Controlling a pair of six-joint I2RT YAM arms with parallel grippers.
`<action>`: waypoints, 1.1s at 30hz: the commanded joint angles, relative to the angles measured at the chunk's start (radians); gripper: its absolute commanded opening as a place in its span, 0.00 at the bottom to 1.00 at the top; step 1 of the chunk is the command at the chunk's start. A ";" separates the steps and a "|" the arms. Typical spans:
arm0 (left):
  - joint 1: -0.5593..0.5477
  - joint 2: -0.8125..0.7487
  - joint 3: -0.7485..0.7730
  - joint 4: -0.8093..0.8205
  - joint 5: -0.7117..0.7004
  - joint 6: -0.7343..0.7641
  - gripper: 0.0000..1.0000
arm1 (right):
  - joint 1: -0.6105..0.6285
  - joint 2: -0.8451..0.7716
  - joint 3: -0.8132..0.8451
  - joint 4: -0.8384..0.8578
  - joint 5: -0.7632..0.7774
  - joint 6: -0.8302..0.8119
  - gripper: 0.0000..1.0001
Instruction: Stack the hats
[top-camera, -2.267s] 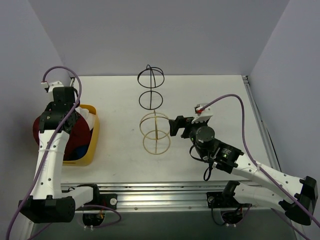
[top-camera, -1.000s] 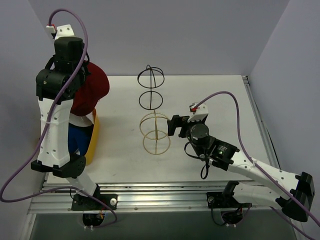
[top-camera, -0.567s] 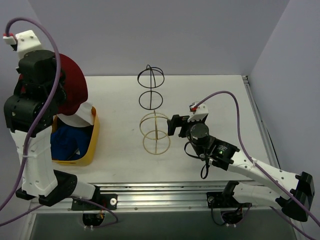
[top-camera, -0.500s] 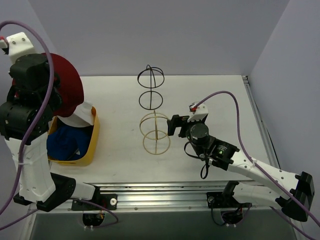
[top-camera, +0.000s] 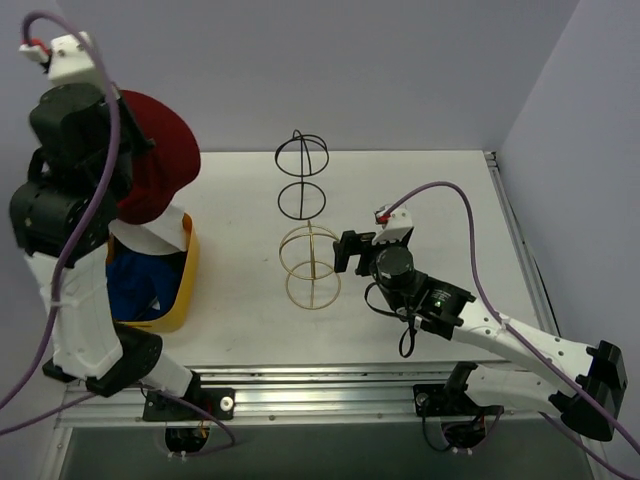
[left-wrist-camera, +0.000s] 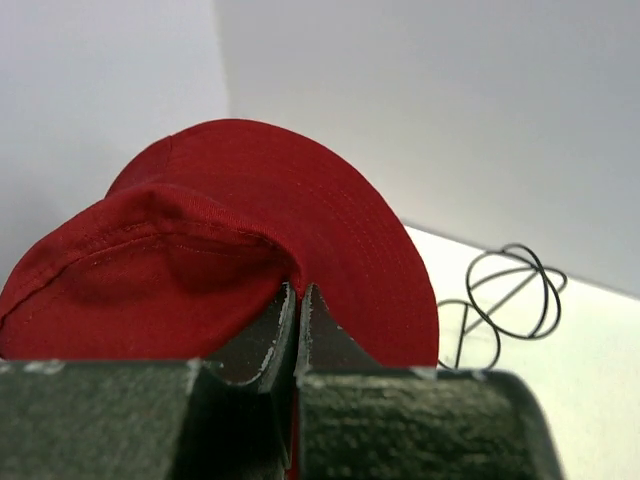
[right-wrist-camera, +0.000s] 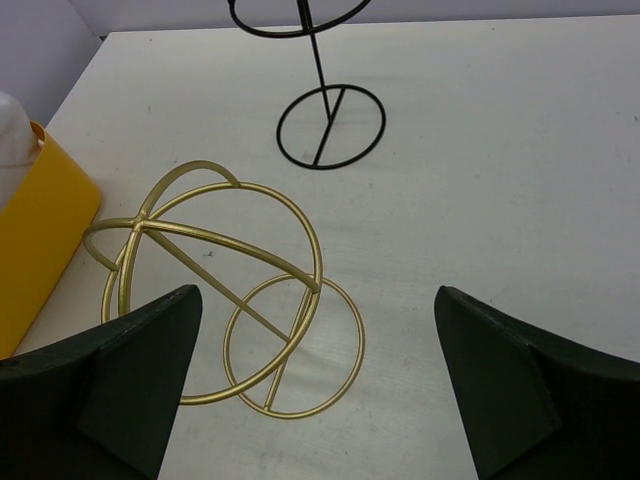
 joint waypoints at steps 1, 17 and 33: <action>-0.037 0.146 0.057 -0.006 0.106 0.017 0.02 | 0.002 0.020 0.050 0.012 0.022 -0.009 0.97; -0.173 0.422 0.075 0.339 0.147 0.152 0.02 | 0.005 0.040 0.059 -0.008 0.039 -0.024 0.97; -0.232 0.650 0.045 0.689 0.036 0.341 0.02 | 0.007 0.059 0.071 -0.023 0.047 -0.033 0.97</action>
